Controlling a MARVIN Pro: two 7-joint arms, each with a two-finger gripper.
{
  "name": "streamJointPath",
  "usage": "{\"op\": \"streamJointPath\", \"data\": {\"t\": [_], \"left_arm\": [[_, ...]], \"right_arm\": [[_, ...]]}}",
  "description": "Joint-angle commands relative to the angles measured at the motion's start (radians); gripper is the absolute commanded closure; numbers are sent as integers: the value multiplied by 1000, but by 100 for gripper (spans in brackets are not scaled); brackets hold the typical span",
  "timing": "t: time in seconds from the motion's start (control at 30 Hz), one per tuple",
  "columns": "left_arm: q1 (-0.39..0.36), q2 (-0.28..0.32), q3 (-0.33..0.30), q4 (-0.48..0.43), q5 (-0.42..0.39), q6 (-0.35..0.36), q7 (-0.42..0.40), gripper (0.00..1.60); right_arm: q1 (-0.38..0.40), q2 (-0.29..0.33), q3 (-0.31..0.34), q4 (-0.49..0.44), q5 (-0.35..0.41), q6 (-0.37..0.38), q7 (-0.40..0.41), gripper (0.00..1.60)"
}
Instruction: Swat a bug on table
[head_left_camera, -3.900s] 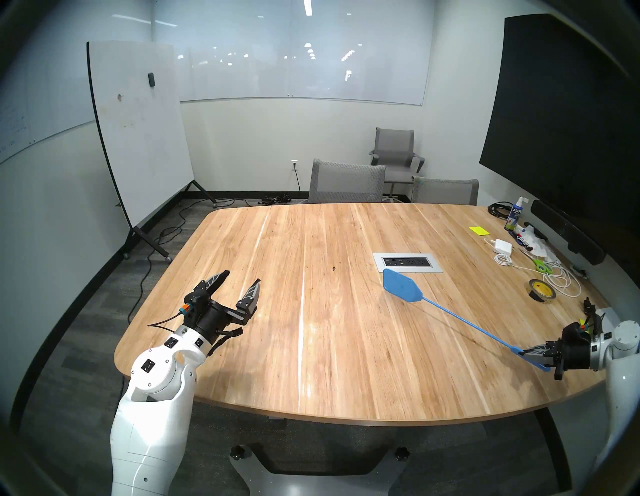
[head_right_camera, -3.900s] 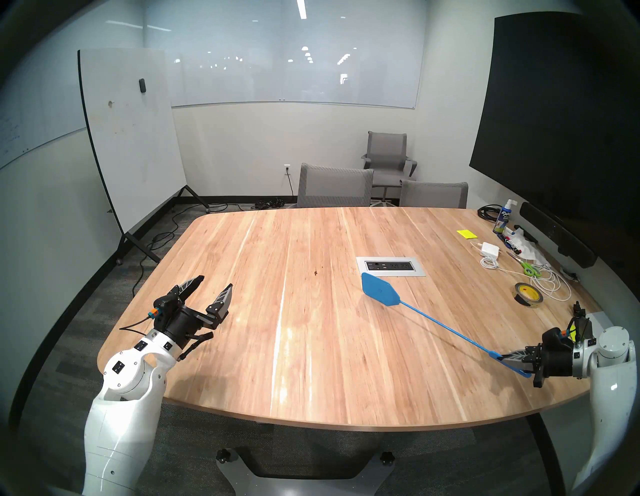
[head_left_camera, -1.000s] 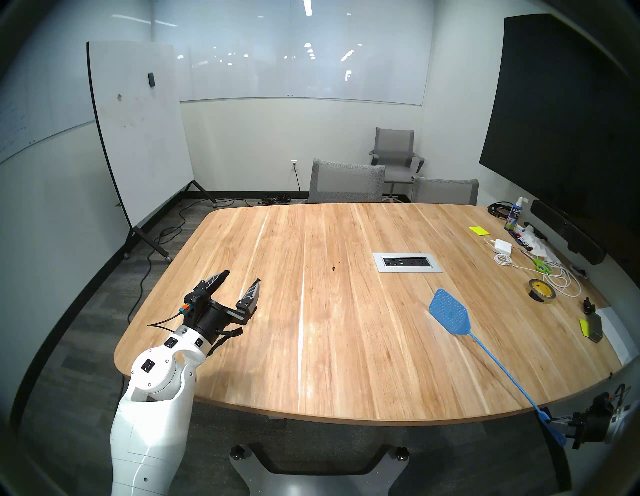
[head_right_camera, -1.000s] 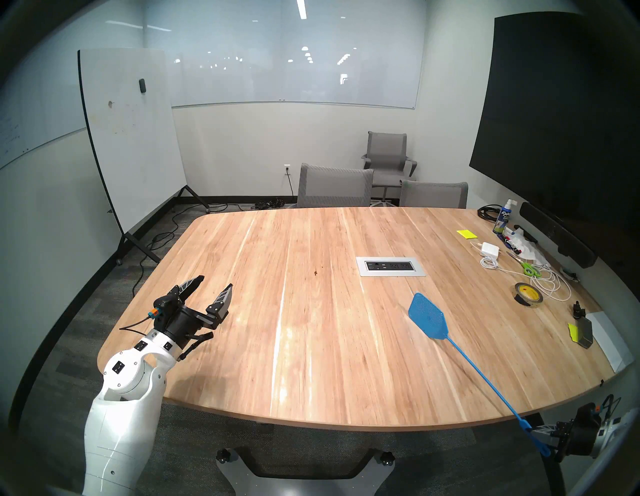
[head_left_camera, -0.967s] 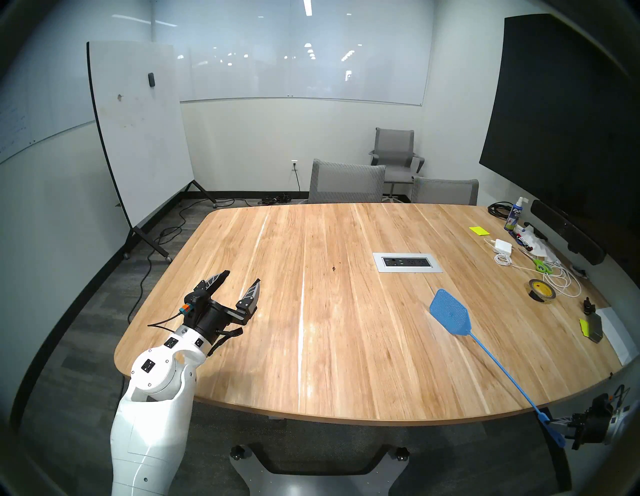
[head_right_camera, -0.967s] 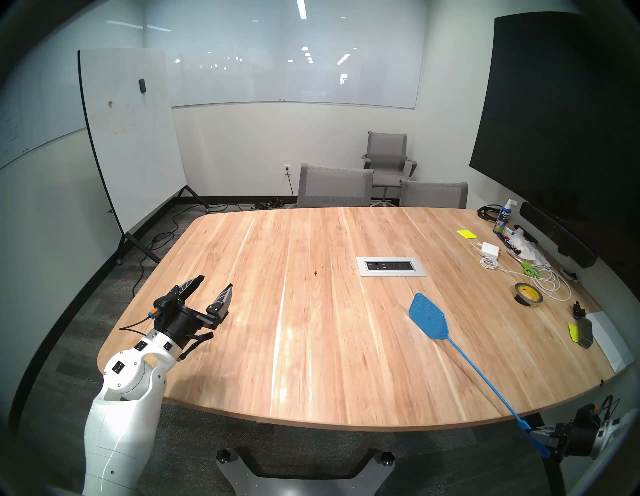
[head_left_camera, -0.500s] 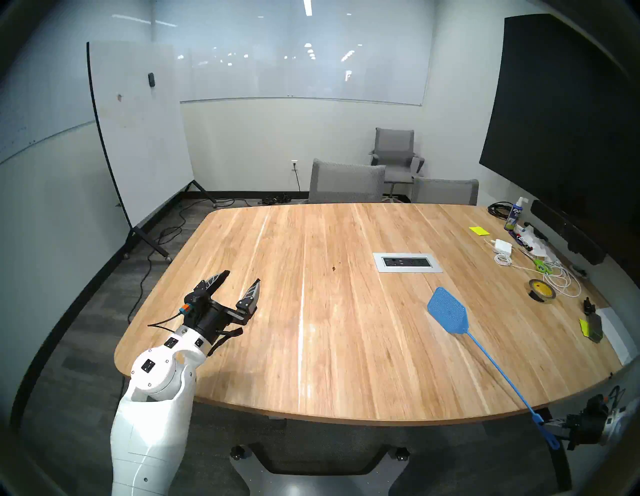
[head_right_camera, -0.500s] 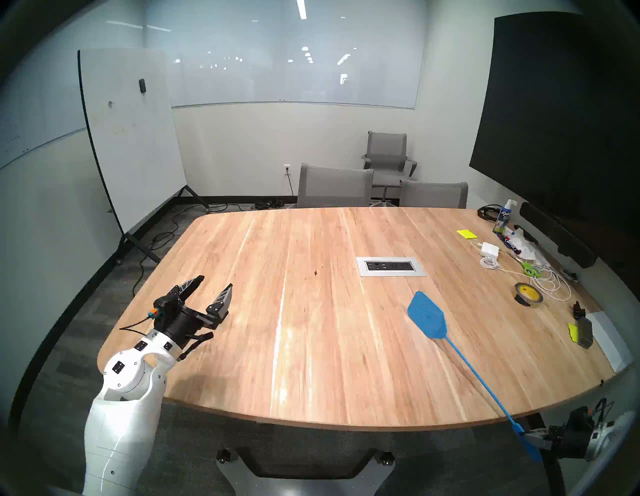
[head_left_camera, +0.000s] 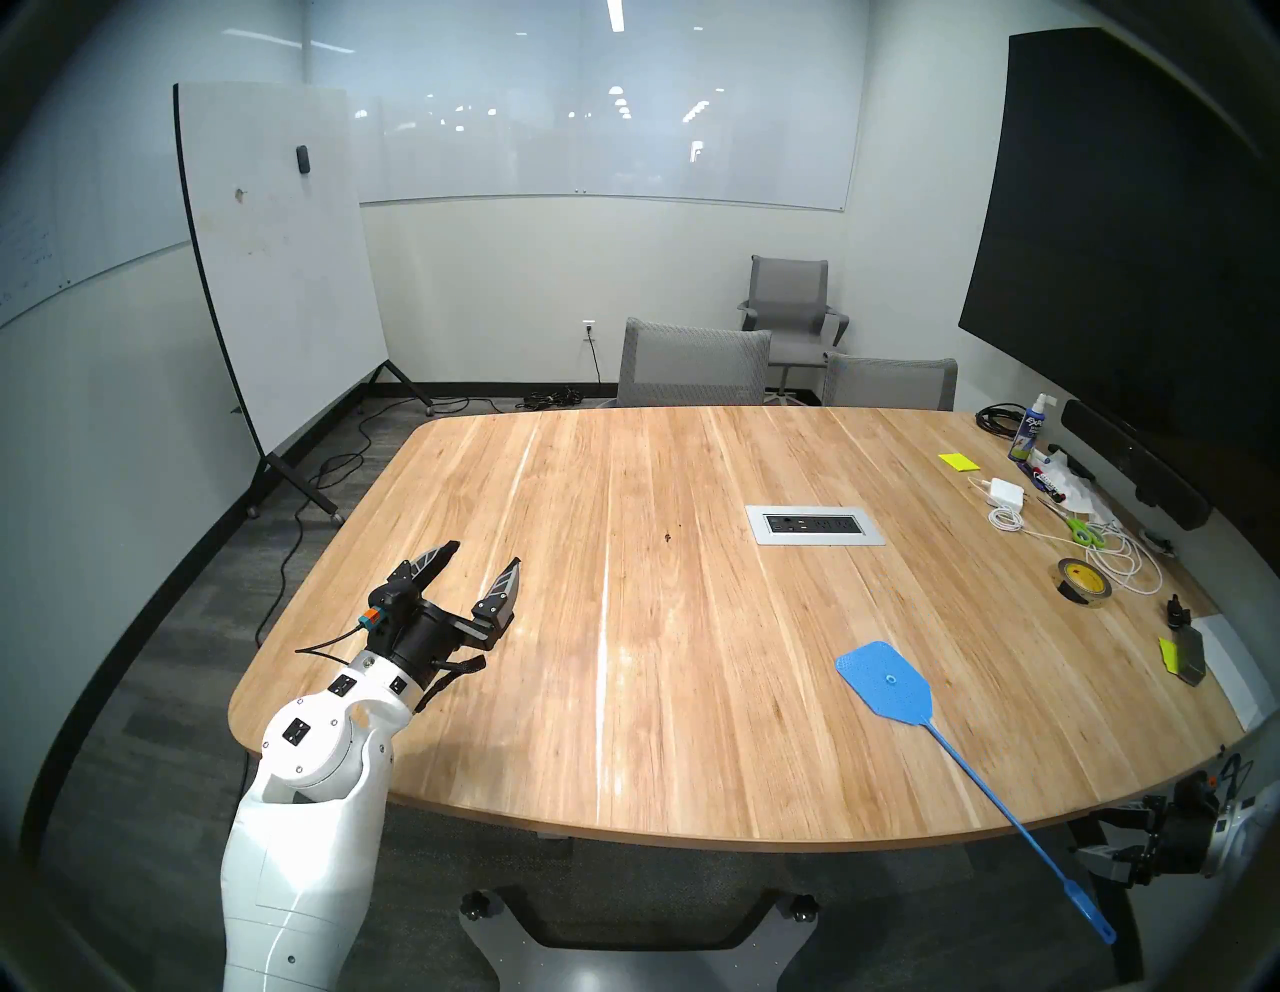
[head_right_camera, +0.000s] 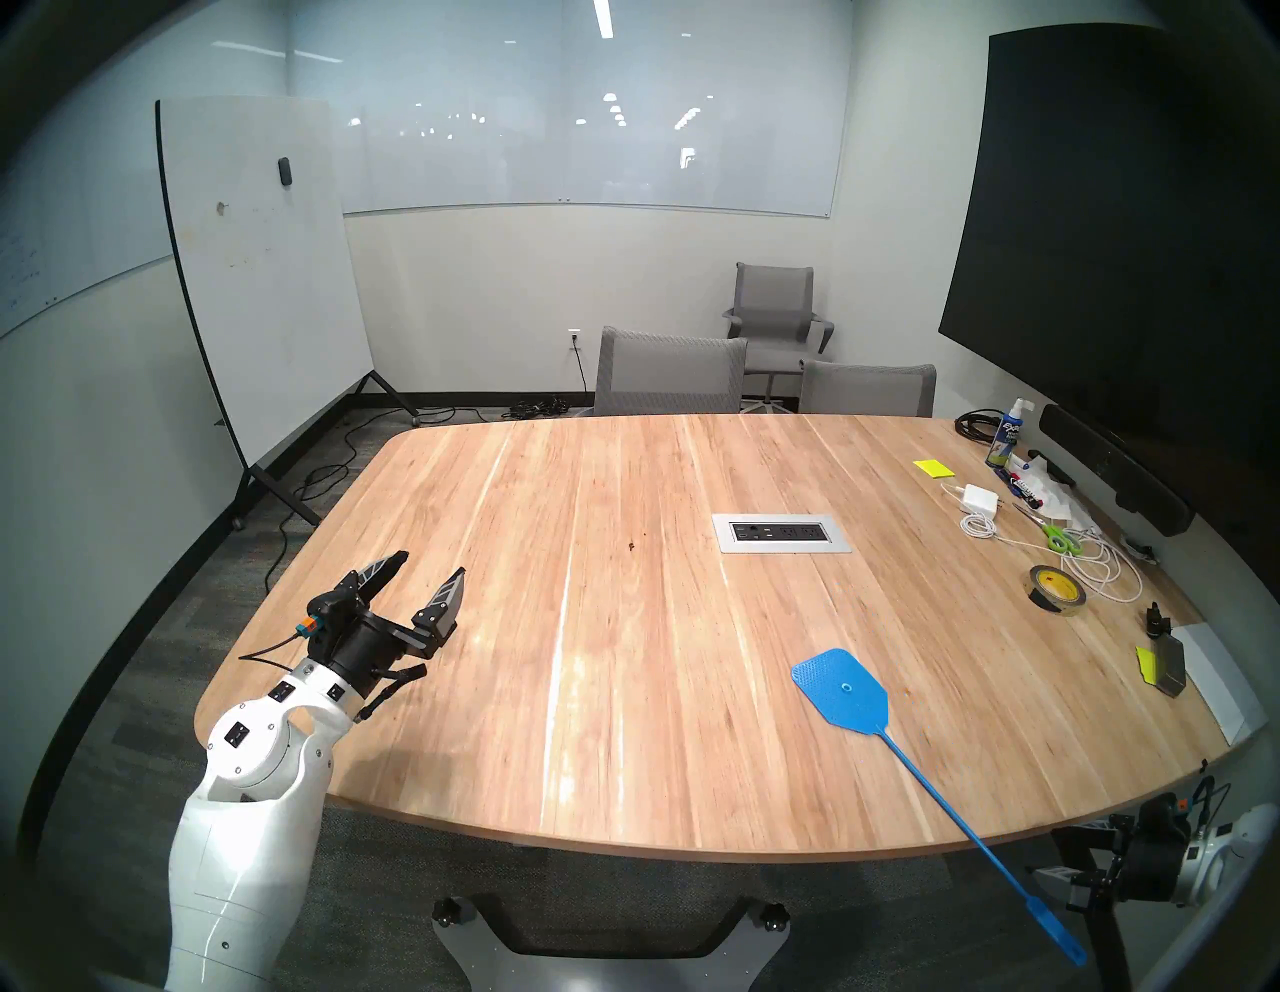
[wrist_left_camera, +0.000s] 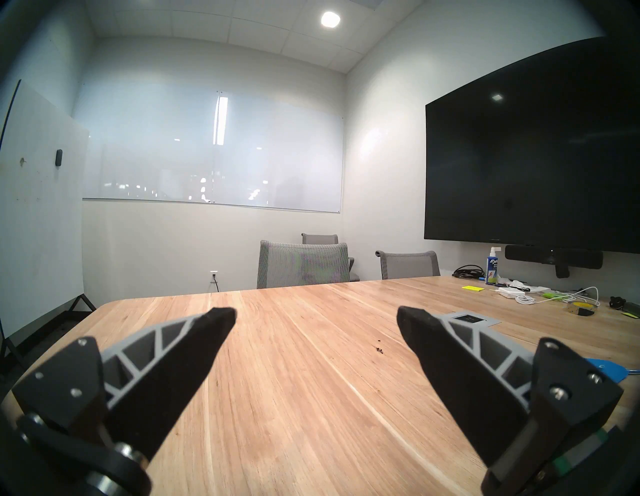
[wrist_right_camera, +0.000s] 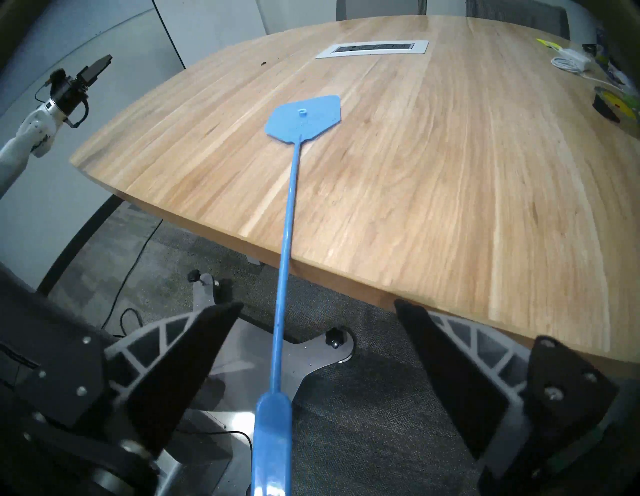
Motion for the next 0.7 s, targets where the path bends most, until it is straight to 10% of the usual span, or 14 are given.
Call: {"op": "streamJointPath", "data": {"t": [0.0, 0.67], "left_arm": [[-3, 2, -1, -20, 1, 1, 0, 0], [-3, 2, -1, -18, 1, 0, -1, 0]], "right_arm": [[10, 4, 2, -12, 5, 8, -3, 0], [86, -68, 66, -54, 140, 204, -8, 0]]}}
